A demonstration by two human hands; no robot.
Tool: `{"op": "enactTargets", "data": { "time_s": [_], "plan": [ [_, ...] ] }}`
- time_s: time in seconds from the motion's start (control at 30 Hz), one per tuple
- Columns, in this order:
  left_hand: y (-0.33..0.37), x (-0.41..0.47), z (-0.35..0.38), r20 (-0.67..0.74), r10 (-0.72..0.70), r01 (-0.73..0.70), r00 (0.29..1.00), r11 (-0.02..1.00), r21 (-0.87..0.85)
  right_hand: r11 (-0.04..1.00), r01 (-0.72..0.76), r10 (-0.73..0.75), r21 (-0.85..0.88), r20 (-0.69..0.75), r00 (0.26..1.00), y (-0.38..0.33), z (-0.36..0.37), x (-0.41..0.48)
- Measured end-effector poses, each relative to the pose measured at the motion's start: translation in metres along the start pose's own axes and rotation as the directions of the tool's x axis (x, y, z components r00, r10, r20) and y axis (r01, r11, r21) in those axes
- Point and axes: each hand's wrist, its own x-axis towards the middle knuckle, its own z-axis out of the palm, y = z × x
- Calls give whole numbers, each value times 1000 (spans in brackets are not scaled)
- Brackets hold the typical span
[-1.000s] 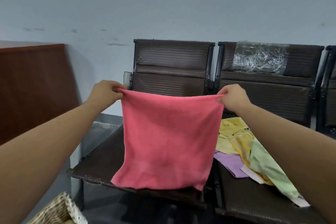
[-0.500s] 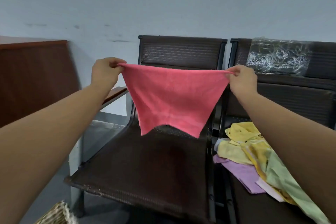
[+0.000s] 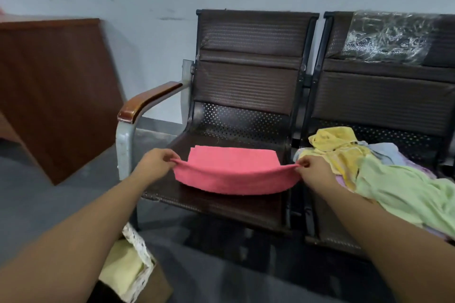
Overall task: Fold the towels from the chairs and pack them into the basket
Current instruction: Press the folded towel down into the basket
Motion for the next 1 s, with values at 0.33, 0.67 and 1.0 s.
{"op": "enactTargets", "data": {
  "time_s": [0.33, 0.67, 1.0],
  "plan": [
    [-17, -23, -9, 172, 7, 0, 985, 999, -39, 921, -249, 183, 300, 231, 956, -10, -13, -14],
    [-37, -9, -1, 288, -79, 118, 954, 985, -123, 903, -405, 294, 144, 481, 826, 4, -4, -15],
    [-18, 59, 41, -142, -157, 140, 977, 982, -126, 967, -215, 208, 134, 70, 976, 3, 50, 47]
  ]
}}
